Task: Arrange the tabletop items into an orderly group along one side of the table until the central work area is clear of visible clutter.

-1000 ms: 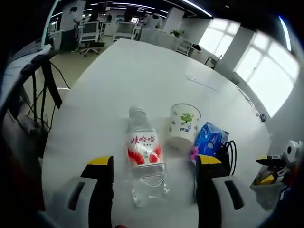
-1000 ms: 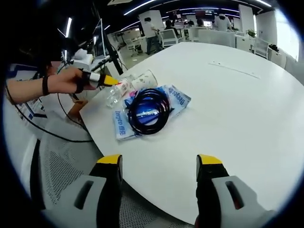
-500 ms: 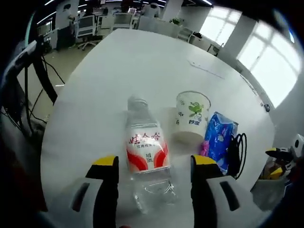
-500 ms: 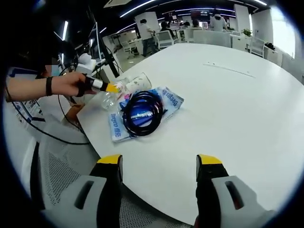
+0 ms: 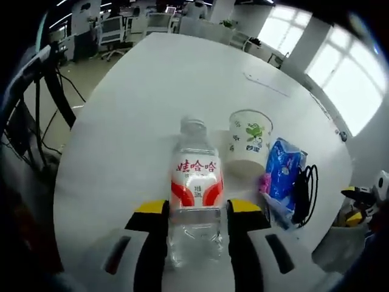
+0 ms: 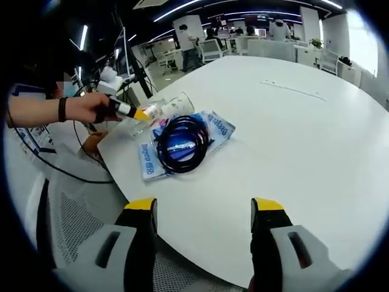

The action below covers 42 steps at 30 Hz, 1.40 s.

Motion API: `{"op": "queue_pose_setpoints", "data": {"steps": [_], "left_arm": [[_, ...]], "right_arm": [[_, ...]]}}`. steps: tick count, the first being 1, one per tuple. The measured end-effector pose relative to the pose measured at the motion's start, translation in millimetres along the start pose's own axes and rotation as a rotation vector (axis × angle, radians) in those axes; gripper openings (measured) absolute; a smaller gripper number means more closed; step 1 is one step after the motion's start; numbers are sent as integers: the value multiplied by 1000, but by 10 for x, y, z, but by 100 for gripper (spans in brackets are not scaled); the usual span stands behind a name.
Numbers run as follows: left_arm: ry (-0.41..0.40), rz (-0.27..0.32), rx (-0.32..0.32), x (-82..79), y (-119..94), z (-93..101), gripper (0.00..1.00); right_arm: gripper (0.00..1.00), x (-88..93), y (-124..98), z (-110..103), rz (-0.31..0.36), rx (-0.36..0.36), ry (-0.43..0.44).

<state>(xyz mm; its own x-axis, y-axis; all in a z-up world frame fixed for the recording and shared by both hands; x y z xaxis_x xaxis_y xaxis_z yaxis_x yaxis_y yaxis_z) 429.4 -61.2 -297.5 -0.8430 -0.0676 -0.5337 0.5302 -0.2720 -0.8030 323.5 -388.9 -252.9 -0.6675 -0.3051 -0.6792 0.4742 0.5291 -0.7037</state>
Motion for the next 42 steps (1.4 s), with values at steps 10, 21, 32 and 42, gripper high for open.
{"op": "queue_pose_setpoints", "data": {"steps": [10,21,32,42], "left_arm": [[-6,-9,1,176,-99,-61,37],[-40,-4,3,446,-230,-29,37],[-45,-29,-14,611,-311,30,38],[5,-77,1,634,-319,67,39]], "right_arm": [[62,13,27,-32,3,-1,-2],[62,-55,96,-45,23,-9,9],[62,-92,146,-71,43,-24,9],[62,-8,119,-68,35,-34,10]]}}
Point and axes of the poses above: the point that each gripper's makers call its tool centre point, and the gripper's own axes: y roughly forward along the fingers, z roughly to its right, x roughly out of its underside, the point moved 2 cm from there along -y, roughly backward along the fingers
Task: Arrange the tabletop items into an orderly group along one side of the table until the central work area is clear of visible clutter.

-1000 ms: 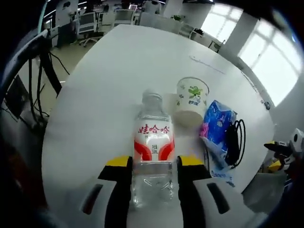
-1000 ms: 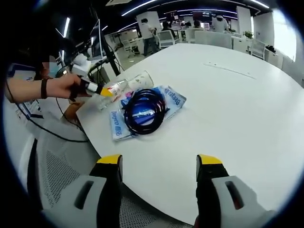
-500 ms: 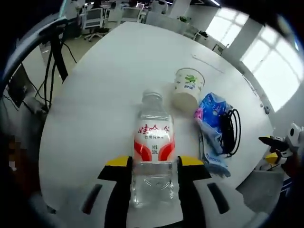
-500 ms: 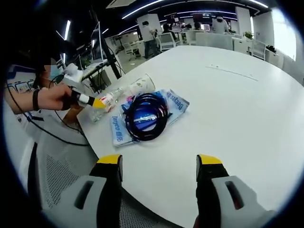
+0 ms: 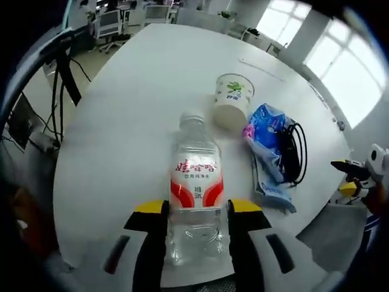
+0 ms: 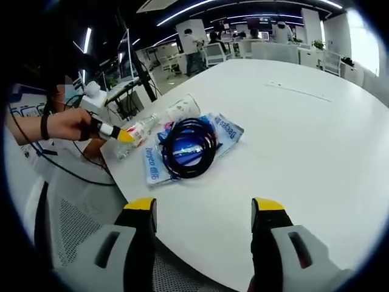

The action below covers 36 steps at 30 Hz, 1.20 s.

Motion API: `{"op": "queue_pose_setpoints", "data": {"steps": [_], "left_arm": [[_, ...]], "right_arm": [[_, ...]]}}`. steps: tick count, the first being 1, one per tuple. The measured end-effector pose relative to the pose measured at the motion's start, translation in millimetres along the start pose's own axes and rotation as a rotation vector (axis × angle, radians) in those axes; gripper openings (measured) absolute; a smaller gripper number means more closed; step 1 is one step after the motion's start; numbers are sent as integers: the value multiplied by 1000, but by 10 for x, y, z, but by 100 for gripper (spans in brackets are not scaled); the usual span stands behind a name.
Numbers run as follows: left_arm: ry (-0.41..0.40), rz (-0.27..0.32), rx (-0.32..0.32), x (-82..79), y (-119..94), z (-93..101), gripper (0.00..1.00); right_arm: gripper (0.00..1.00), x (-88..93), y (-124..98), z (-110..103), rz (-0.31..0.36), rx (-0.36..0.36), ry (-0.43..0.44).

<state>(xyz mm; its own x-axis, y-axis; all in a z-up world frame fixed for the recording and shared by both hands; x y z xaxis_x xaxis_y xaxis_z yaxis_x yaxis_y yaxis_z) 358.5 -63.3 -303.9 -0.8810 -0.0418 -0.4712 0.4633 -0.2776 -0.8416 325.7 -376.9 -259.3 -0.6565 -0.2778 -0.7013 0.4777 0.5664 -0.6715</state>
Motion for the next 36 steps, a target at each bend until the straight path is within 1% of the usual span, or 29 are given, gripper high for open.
{"op": "queue_pose_setpoints", "data": {"steps": [4,8,14,16,17,18,19,22,26,29,34,36], "left_arm": [[-13,7,5,-37,-16,14,41],[20,-7,10,-106,12,53,45],[58,-19,20,-262,99,92,48],[58,11,12,-344,130,82,46],[68,14,6,-365,155,71,44],[90,2,9,-355,169,73,42],[126,-23,16,-331,190,77,41],[144,-30,18,-328,243,87,39],[189,-51,28,-308,271,141,40],[218,-55,28,-317,291,155,40],[271,-98,38,-308,318,156,40],[279,-111,39,-308,330,150,41]], "right_arm": [[62,17,-24,16,-1,1,6],[62,22,-30,37,-2,1,9],[62,10,-37,40,-4,3,8],[62,5,-36,41,-3,4,11],[62,3,-36,42,-2,5,13],[62,1,-39,41,-1,5,14],[62,2,-38,41,-2,5,14],[62,3,-48,38,-6,6,10],[62,10,-54,48,-9,10,12],[62,20,-51,49,-14,11,9],[62,17,-35,38,-14,10,9],[62,18,-28,32,-15,9,8]]}}
Point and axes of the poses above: the point that each gripper's makers call its tool centre point, and the gripper's own axes: y roughly forward along the fingers, z roughly to its right, x roughly out of its underside, the point moved 2 cm from there along -y, roughly backward along the fingers
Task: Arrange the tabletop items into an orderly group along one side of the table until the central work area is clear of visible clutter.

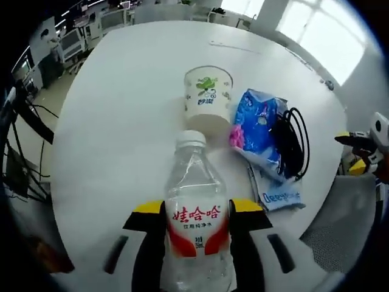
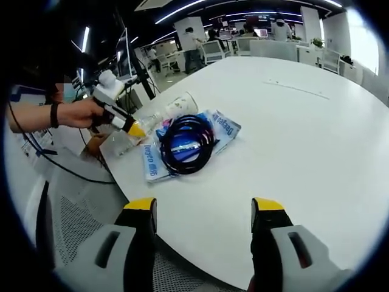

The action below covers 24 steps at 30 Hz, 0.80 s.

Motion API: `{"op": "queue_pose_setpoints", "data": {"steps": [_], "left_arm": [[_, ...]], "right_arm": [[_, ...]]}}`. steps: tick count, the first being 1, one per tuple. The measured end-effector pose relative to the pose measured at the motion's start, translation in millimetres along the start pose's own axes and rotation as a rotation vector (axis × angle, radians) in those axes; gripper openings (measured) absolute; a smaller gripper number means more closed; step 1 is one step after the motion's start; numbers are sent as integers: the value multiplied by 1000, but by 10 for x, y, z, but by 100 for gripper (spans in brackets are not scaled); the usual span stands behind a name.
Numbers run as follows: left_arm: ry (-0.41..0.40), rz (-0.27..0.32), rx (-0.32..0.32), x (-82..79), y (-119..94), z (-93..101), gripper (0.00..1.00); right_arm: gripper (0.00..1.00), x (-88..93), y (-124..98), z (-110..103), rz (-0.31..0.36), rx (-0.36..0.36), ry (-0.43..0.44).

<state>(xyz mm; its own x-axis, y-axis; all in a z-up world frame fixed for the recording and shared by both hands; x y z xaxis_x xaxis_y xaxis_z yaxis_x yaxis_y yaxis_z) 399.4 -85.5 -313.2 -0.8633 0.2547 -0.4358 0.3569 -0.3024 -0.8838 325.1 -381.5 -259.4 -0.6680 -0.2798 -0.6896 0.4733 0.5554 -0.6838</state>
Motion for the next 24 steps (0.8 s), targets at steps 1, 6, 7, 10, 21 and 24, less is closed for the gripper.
{"op": "queue_pose_setpoints", "data": {"steps": [1,6,7,10,21,24], "left_arm": [[2,-5,3,0,6,-2,41],[0,-20,10,3,2,0,40],[1,-18,11,1,0,2,40],[-17,4,16,-3,-16,-10,38],[-79,112,-24,-70,-166,-58,37],[-89,148,-32,-108,-227,-74,37]], "right_arm": [[62,0,0,-1,0,0,-1],[62,4,-9,10,3,4,2],[62,12,-14,15,3,6,4],[62,31,-38,24,3,11,8],[62,58,-87,85,8,27,18],[62,43,-86,100,14,30,20]]}}
Point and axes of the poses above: the point that each gripper's makers call its tool centre point, and the gripper's own axes: y roughly forward along the fingers, z roughly to its right, x roughly out of its underside, the point moved 2 cm from there along -y, roughly backward along the fingers
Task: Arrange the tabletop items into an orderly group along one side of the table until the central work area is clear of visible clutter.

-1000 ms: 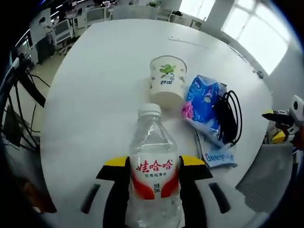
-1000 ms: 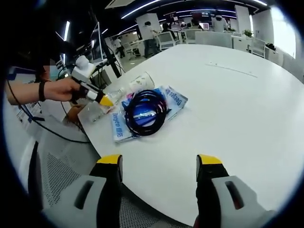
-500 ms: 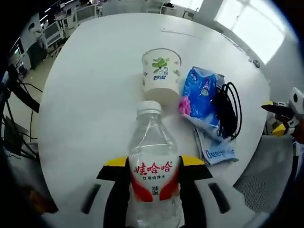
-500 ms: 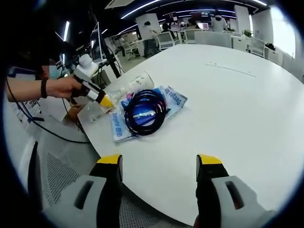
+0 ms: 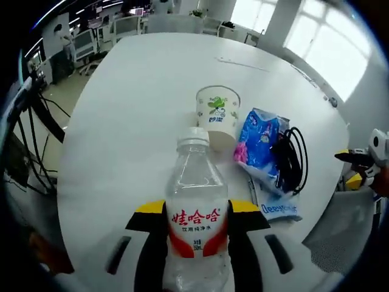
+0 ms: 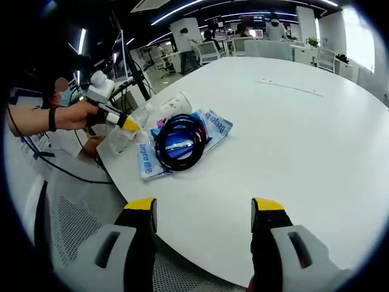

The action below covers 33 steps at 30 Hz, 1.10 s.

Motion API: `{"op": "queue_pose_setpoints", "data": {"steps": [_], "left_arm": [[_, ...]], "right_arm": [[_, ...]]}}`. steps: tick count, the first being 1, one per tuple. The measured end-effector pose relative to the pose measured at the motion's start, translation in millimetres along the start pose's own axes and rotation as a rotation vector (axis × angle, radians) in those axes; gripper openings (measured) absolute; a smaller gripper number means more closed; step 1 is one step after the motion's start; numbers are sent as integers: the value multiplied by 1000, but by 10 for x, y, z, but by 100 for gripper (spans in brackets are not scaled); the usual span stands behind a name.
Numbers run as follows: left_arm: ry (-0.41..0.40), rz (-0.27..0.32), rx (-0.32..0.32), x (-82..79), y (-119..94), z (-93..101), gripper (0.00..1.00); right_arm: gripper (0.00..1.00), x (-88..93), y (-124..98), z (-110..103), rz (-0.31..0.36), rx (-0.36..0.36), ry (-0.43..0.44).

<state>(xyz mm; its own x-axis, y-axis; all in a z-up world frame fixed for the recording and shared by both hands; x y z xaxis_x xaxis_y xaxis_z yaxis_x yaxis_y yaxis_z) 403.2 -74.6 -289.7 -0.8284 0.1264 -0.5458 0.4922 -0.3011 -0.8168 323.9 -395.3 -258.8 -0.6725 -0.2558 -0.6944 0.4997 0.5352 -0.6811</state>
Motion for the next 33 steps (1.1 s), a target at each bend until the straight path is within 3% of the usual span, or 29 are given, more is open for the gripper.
{"op": "queue_pose_setpoints", "data": {"steps": [19,33], "left_arm": [[-42,141,-52,-142,-270,-98,37],[-64,195,-82,-83,-444,-68,37]], "right_arm": [[62,-57,59,-48,9,-16,-14],[62,-75,100,-75,0,-34,-37]]}}
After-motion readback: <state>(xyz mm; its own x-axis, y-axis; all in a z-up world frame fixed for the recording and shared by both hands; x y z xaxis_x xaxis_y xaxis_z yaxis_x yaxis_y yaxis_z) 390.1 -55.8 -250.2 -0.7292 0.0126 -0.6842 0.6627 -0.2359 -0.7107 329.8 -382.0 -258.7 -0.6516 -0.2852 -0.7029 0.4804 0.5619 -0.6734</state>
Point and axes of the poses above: the point that each gripper's makers call its tool centre point, and the gripper's own axes: y roughly forward along the fingers, z roughly to its right, x roughly out of its underside, the point moved 2 cm from there along -y, roughly backward along the fingers
